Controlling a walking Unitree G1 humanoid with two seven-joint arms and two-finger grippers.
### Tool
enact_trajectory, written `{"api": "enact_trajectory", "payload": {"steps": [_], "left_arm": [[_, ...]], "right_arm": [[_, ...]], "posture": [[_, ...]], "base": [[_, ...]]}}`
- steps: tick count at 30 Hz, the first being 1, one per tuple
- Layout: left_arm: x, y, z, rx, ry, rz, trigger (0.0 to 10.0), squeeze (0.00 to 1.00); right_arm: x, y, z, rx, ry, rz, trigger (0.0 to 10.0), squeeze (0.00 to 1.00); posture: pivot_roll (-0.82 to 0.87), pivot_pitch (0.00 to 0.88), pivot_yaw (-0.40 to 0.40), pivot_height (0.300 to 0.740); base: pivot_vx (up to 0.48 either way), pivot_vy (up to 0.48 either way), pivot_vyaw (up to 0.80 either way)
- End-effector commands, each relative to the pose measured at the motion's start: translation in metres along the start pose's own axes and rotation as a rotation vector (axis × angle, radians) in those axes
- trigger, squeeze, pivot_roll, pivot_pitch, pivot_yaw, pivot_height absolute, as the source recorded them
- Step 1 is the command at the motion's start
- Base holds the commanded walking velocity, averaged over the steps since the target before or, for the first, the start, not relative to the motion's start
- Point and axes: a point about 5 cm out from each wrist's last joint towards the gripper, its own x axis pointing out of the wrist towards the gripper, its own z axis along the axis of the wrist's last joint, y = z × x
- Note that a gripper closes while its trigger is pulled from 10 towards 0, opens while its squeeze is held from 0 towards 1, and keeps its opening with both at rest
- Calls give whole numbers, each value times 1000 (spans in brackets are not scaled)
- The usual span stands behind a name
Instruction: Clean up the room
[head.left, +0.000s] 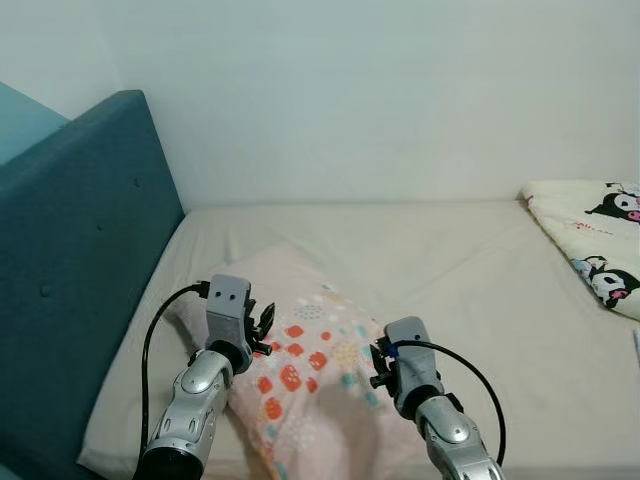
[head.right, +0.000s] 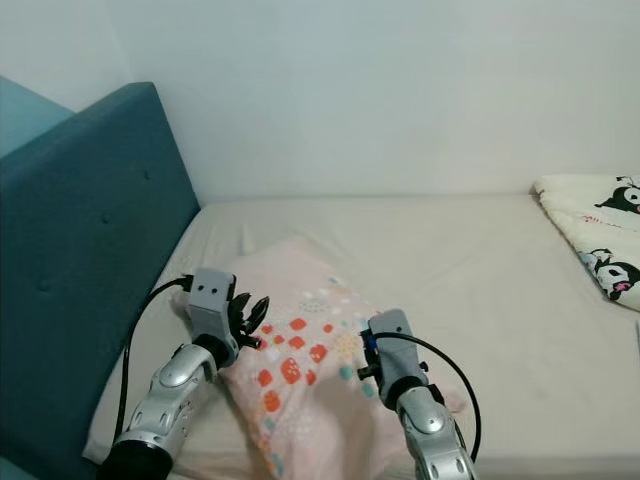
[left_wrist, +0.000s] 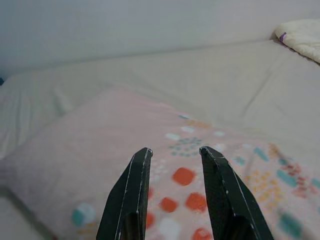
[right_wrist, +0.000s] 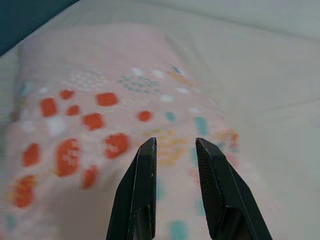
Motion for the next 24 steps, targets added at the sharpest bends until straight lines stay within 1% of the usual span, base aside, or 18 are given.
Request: {"api": "enact_trajectory", "payload": {"steps": [1,2,5,16,24], "left_arm": [[-1,4,-2,-3,10,10,10000,0],[-2,4,-1,-8,8,8,10000,0],[-2,1,1,-3,-4,-10,10000,0],[-2,-2,2,22,-6,-26,10000,0],[-1,-3,1,22,5,-21,10000,0]], "right_arm": [[0,4,2,9,-3,10,10000,0],[0,4,2,10,-3,10,10000,0],[1,4,2,11,-4,10,10000,0],[0,5,1,17,-3,8,10000,0],[-2,4,1,29,-5,2,10000,0]], "posture": [[-33,0,25,740],[-33,0,25,740],[-31,0,25,740],[-34,0,31,740],[-37,0,31,740]], "base": [[0,454,0],[0,458,0],[0,-107,0],[0,-468,0],[0,0,0]]}}
